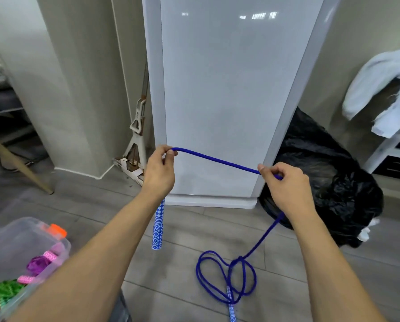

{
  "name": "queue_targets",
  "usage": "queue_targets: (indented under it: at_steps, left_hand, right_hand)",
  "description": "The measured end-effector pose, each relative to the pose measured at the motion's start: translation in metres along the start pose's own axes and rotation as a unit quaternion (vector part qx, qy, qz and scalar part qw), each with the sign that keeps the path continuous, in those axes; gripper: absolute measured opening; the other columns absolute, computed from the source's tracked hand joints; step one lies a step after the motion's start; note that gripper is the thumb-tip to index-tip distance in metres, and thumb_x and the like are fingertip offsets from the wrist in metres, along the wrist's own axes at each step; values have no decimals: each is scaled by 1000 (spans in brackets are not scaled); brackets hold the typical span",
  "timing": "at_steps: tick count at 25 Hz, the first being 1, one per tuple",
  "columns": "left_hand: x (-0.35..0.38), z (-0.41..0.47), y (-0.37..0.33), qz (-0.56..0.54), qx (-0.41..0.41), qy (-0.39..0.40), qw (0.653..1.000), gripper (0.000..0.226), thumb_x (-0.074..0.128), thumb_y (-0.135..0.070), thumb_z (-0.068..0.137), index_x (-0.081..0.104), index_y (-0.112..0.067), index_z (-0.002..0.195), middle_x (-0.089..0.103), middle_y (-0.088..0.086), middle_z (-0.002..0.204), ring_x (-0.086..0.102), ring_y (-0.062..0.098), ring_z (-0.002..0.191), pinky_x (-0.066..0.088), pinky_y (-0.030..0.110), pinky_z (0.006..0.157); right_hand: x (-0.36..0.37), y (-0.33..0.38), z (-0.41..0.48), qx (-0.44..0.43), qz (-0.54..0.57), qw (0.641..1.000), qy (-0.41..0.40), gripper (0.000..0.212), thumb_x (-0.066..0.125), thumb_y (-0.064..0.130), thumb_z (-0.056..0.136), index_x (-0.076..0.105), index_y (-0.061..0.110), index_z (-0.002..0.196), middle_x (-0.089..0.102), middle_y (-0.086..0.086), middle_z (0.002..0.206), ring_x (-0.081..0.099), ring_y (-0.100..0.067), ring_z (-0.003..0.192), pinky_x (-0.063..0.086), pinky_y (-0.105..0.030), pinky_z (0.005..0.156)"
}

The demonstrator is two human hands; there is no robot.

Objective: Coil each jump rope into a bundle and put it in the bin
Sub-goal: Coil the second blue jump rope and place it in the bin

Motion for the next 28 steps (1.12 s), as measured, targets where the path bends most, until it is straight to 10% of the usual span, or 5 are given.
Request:
queue_targets:
  at_steps: [5,12,20,28]
  left_hand:
    - [-17,15,13,-25,-111,-158,981,23,37,-22,104,56,-12,98,63,8,93,58,28,81,46,36,72]
    - [22,-14,-23,-241,-326,62,912,23,32,-12,98,52,-8,89,39,3,57,23,8,31,21,16,35]
    - [32,-36,-36,-305,-310,206,877,24,46,-12,103,64,2,110,75,18,99,74,34,91,59,48,86]
    - [34,-36,-35,-288,-301,226,881,26,50,-12,102,68,5,110,73,21,107,71,33,97,60,42,81]
  right_hand:
    - [0,-4,2,11,100,989,105,48,62,47,95,66,10,65,42,2,50,31,-17,49,28,-29,51]
    - [32,34,-14,61,333,928,157,20,55,16,103,73,10,99,44,-5,58,28,-12,40,22,-20,39]
    - [63,53,-32,11,284,948,140,3,69,18,95,71,19,93,72,-7,72,47,-7,41,38,-23,45]
    - [75,53,-40,-23,255,950,180,10,73,10,89,67,14,82,74,-4,78,67,-15,65,44,-14,53]
Point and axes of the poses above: each hand's wrist, its own z-axis towards the middle knuckle, its own x-axis out of the palm, y = z × x, the point moved 1 cm from there along z, towards the middle knuckle
